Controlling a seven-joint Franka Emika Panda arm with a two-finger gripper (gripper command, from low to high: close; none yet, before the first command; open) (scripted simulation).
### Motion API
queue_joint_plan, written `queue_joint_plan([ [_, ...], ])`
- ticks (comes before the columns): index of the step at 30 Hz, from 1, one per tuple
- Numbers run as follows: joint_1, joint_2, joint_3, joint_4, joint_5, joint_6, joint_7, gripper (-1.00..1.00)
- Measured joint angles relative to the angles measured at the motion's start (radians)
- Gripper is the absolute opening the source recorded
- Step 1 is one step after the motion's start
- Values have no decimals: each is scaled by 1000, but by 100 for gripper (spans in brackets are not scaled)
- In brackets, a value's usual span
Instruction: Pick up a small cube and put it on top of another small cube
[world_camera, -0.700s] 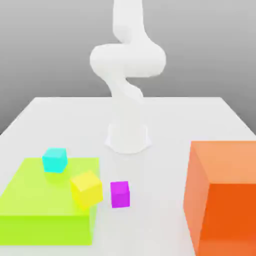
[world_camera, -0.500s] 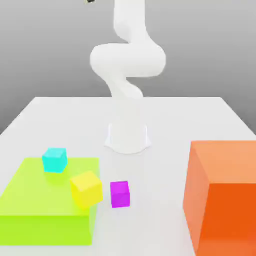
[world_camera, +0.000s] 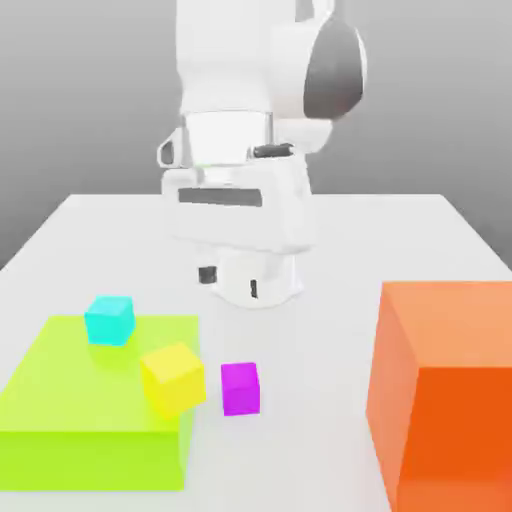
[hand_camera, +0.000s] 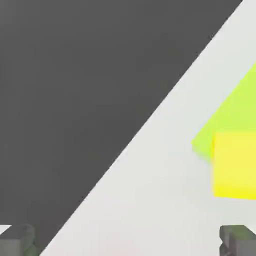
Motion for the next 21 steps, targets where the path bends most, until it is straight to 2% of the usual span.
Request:
queue_joint_plan([
  [6,-61,119,71,-120,-12,105,250,0],
  [10,-111,195,114,-199,-65,176,445,0],
  [17,-135,324,97,-187,-168,277,539,0],
  [21,-99,399,33,-173,-268,339,607,0],
])
